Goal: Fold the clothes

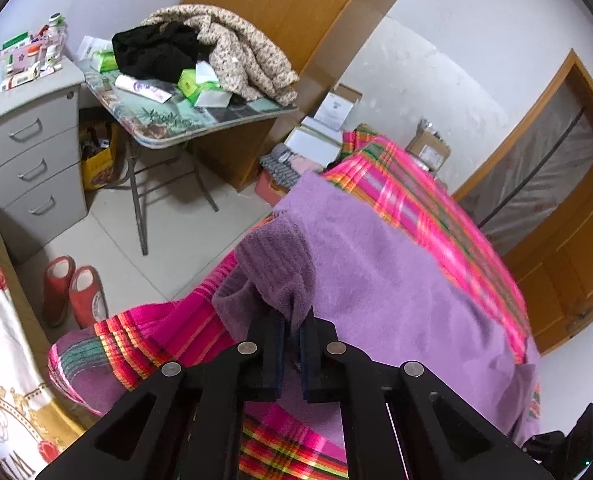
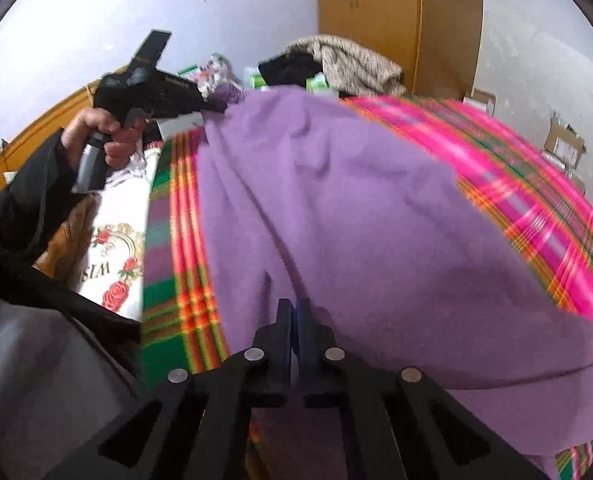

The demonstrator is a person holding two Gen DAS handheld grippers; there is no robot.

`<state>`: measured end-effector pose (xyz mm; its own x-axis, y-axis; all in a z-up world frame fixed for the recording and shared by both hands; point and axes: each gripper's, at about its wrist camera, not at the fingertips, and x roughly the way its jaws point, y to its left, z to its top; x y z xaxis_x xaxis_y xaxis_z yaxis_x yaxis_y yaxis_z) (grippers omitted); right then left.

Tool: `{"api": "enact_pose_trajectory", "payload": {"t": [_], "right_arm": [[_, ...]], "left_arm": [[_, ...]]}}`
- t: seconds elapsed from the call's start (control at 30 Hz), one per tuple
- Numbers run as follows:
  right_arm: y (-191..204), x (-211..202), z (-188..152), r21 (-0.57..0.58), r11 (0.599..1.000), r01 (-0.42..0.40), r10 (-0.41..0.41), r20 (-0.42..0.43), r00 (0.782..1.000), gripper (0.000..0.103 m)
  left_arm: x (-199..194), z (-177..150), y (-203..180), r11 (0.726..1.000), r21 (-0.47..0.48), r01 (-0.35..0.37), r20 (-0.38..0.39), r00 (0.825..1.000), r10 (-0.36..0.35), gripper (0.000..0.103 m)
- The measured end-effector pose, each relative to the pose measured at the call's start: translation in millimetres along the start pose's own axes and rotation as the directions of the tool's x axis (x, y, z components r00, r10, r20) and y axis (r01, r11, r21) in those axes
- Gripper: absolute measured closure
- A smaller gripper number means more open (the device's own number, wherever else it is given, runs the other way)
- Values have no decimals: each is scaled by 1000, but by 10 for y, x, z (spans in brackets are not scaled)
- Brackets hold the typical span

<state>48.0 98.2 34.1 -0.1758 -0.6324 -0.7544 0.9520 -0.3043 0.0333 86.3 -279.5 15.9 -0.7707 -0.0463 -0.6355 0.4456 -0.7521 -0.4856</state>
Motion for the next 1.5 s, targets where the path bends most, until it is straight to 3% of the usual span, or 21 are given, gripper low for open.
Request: {"api": "enact_pose_trajectory", "payload": {"t": [0.1,0.23,0.33,0.47,0.6,0.73,0.83,0.93,1.0,1.1,1.23,1.3,1.4,1.5], "right_arm": [[94,-193,65,-25,999,-41,42,51,998,101],[144,48,-8,-36,996,-77,76,-28,997,101],[68,200,-83,17,995,-96,97,-73,993,99],[0,59,-51,32,994,-101,102,-30,994,96],[-176,-159,38,88,994,-72,66,66,996,93],[-497,-270,134,230,973,-33,0,139,990,84],[-760,-282,188,324,946,-9,-42,150,988,68],[-923,-228,251,373,928,1,-55,135,989,68],[-1016,-159,313,399,917,-19,-38,134,990,68],[-1096,-21,448,413,910,-39,-16,130,991,68],[-1200,234,612,431,898,-86,45,105,993,68],[-1237,394,631,440,891,-108,86,68,994,68],[-1149,511,603,414,896,-160,160,35,987,101],[-981,549,512,358,908,-220,242,-18,970,100]], "left_arm": [[-98,40,18,1000,18,-2,26,1000,2,98],[26,-30,187,1000,-5,-14,-36,999,13,98],[44,-99,249,1000,-10,-6,-62,998,6,96],[-91,-80,272,1000,3,-22,-51,998,23,92],[-272,-52,235,999,6,-36,-1,999,36,92],[-393,0,72,995,48,-83,64,995,80,91],[-456,84,181,987,0,-162,86,983,161,92],[-457,133,385,976,-71,-203,59,976,208,94],[-493,137,371,978,-67,-199,79,976,204,94],[-435,120,86,993,14,-113,87,990,111,94],[-113,60,-386,992,123,9,24,1000,-12,94],[56,9,-520,989,140,42,-24,999,-39,94],[258,-53,-614,987,148,64,-78,996,-53,94],[366,-117,-637,986,152,69,-112,992,-52,94]]}}
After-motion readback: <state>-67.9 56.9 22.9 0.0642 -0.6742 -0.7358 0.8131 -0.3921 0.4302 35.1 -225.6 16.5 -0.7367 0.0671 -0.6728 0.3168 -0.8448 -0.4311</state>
